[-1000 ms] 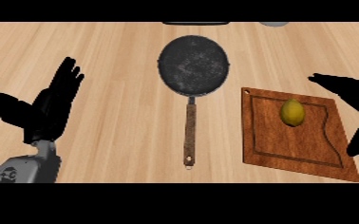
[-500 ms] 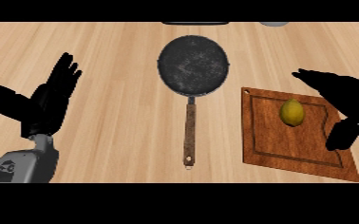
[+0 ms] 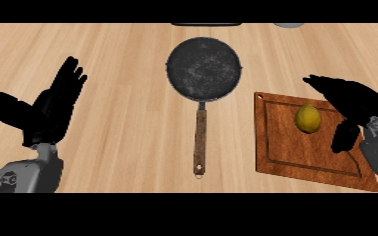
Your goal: Pick the lemon from the cutting board and place it in the pan
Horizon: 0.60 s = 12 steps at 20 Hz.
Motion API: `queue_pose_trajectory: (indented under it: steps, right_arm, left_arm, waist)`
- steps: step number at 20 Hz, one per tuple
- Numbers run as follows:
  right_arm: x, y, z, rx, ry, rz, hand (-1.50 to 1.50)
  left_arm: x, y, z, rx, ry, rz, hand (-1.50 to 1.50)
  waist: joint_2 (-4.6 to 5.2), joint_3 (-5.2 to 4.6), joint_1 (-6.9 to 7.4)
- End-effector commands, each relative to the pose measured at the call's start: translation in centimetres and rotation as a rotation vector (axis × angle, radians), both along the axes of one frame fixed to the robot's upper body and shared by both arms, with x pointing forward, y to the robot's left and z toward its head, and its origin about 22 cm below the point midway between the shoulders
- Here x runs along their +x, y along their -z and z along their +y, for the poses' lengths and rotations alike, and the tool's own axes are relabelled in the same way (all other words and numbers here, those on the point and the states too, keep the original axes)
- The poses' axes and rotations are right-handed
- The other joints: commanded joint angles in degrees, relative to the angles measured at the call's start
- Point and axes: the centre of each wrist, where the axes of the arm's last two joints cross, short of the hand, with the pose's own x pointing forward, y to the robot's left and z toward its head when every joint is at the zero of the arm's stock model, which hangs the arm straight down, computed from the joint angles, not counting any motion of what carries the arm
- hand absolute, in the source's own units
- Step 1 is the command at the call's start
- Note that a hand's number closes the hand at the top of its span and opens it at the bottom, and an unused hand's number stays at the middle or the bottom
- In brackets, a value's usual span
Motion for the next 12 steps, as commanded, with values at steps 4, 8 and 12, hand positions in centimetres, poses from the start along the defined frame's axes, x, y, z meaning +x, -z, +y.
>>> queue_pose_trajectory:
  steps: [4,8,12]
  right_arm:
    - [2.3,3.0,0.4,0.006,-0.003,0.024,-1.5]
    - [1.8,5.1,-0.3,-0.012,0.008,0.051,-1.5]
    - [2.3,5.3,0.3,0.021,-0.009,0.036,-1.5]
  left_arm:
    - [-0.1,-1.2,0.4,-0.007,0.01,-0.003,0.0]
    - [-0.9,-1.2,-1.3,-0.006,-0.015,-0.011,0.0]
    - [0.0,0.8,-1.2,0.013,0.002,0.003,0.0]
  waist:
    - [0.04,0.01,0.22]
    - [-0.01,0.01,0.07]
    - [0.01,-0.01,-0.09]
